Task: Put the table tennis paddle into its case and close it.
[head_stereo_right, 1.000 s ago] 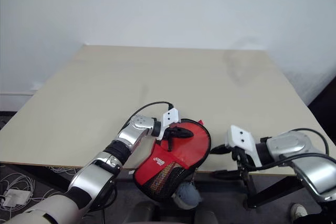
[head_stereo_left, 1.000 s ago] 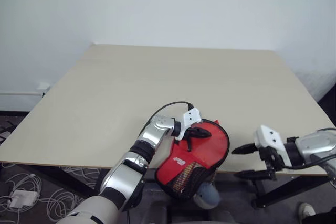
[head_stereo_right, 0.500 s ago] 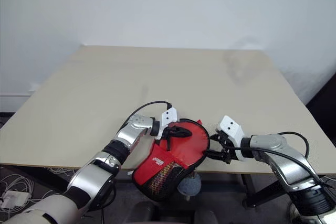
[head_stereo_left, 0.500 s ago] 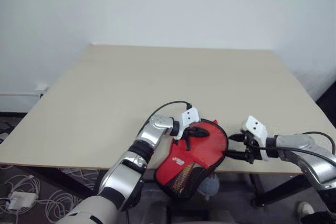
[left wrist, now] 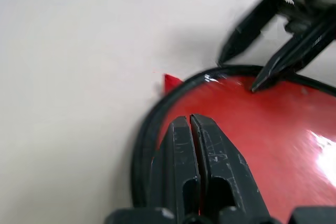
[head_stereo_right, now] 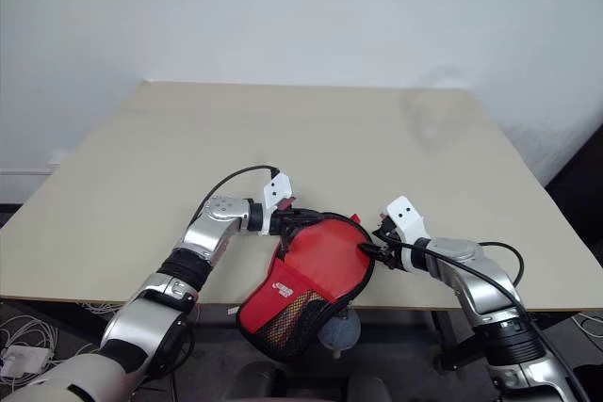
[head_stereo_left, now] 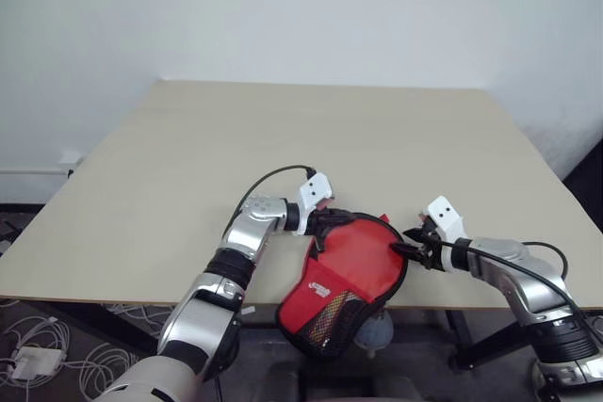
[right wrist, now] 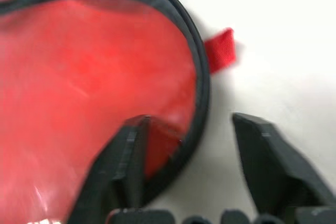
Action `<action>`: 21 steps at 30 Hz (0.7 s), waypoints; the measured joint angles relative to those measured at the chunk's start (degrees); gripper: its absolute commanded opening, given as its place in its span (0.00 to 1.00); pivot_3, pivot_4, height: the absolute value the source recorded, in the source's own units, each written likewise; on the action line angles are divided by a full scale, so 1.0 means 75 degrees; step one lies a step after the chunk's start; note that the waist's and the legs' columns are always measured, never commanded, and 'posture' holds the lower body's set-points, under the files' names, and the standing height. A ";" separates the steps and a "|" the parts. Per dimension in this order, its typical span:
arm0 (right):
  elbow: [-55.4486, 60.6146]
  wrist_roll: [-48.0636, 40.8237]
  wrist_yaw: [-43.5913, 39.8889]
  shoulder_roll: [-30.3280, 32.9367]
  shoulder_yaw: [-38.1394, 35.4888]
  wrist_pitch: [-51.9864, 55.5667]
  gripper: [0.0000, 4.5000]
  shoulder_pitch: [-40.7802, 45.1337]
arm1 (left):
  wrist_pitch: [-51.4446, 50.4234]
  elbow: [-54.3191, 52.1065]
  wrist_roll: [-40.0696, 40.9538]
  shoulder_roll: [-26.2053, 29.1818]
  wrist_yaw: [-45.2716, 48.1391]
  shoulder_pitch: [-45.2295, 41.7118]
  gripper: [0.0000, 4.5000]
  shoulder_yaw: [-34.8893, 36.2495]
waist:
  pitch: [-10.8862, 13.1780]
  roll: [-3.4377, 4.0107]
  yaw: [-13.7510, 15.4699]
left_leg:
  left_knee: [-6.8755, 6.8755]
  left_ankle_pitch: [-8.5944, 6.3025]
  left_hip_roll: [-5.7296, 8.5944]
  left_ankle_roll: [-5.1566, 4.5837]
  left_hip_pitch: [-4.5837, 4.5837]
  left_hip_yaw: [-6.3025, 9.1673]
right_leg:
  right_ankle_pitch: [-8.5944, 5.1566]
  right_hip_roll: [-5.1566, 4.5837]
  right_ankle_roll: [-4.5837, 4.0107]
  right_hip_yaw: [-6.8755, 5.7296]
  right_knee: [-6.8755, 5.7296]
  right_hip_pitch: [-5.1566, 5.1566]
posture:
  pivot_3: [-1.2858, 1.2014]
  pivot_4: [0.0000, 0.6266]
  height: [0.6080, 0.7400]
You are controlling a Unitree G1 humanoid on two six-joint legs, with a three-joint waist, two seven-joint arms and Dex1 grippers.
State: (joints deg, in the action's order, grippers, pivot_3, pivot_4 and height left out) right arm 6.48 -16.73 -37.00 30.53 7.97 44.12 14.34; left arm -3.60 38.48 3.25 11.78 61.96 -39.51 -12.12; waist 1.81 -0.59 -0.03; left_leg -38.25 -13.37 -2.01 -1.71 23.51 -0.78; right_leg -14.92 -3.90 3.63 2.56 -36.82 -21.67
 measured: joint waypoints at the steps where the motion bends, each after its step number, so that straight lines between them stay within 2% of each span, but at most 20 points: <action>1: -0.0053 0.0005 0.0083 -0.0076 -0.0012 0.0011 0.20 0.0046 | -0.0041 -0.0018 0.0001 0.0010 -0.0041 0.0065 0.00 0.0008 | 0.0000 0.0000 -0.0005 | 0.0000 0.0000 0.0000 0.0000 0.0000 -0.0001 | 0.0000 0.0000 0.0000 0.0001 -0.0002 -0.0001 | 0.52 0.00 1.00; 4: -0.0096 0.0007 0.0229 -0.0241 -0.0101 0.0107 0.01 0.0093 | -0.0130 -0.0064 0.0001 0.0083 -0.0176 0.0232 0.00 0.0023 | 0.0000 0.0000 -0.0015 | 0.0000 0.0000 -0.0004 0.0000 0.0000 -0.0001 | 0.0000 0.0005 0.0000 0.0002 -0.0006 -0.0005 | 0.52 0.00 1.00; 11: -0.0402 0.0140 0.0336 -0.0580 -0.0080 0.0053 0.01 0.0339 | -0.0264 -0.0243 0.0007 0.0143 -0.0437 0.0500 0.00 0.0193 | 0.0000 0.0000 -0.0195 | 0.0002 0.0001 -0.0006 0.0000 -0.0004 -0.0001 | 0.0001 0.0007 -0.0001 0.0004 -0.0013 -0.0007 | 0.52 0.00 1.00; 21: -0.2138 0.0902 0.0812 -0.1543 0.0223 -0.1056 0.01 0.1600 | -0.0282 -0.0446 0.0008 0.0089 -0.0761 0.0754 0.00 0.0264 | 0.0004 0.0006 -0.0294 | 0.0008 0.0003 -0.0005 0.0001 0.0002 -0.0002 | 0.0001 0.0009 -0.0001 0.0010 -0.0027 -0.0023 | 0.52 0.00 1.00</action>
State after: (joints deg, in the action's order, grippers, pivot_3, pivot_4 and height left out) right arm -9.55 -9.96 -30.92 18.95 9.64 36.20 26.33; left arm -5.72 35.14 3.31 12.45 56.26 -33.85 -10.14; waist 1.84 -0.54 -2.24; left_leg -38.18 -13.35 -2.05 -1.70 23.53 -0.80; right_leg -14.91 -3.84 3.63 2.64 -37.02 -21.85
